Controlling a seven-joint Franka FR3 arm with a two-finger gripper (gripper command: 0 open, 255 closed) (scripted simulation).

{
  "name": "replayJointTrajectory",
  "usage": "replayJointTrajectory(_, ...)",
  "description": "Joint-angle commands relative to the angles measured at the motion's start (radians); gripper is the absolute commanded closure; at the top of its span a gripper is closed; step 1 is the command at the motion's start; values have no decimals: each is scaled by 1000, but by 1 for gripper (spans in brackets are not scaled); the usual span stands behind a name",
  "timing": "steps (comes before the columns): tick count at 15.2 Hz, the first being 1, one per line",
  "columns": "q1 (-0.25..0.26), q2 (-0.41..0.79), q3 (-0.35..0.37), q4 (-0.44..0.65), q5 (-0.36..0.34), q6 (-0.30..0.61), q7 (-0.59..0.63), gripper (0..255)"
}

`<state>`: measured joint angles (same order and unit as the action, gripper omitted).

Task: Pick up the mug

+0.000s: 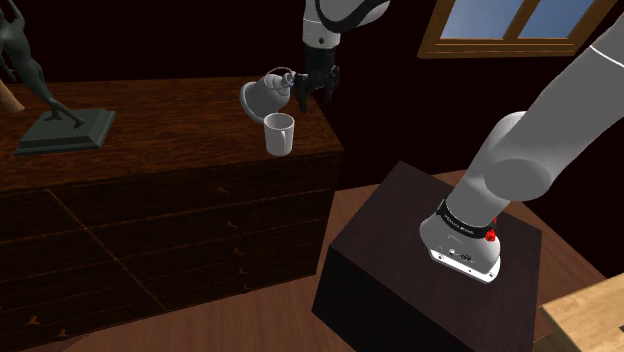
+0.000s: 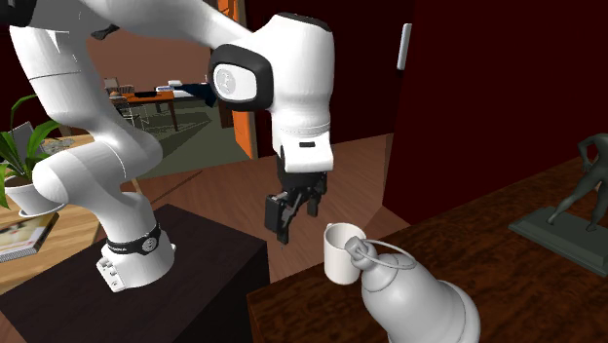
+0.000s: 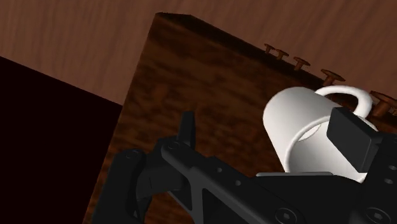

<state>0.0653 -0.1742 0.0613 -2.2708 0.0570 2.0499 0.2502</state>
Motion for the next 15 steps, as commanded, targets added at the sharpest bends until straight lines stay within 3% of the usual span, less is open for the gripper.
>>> replayJointTrajectory(1, 5, 74, 6, 43, 4, 41, 3, 0)
replayJointTrajectory(6, 20, 227, 21, 153, 9, 106, 21, 0)
replayJointTrajectory(15, 21, 279, 22, 108, 8, 202, 17, 0)
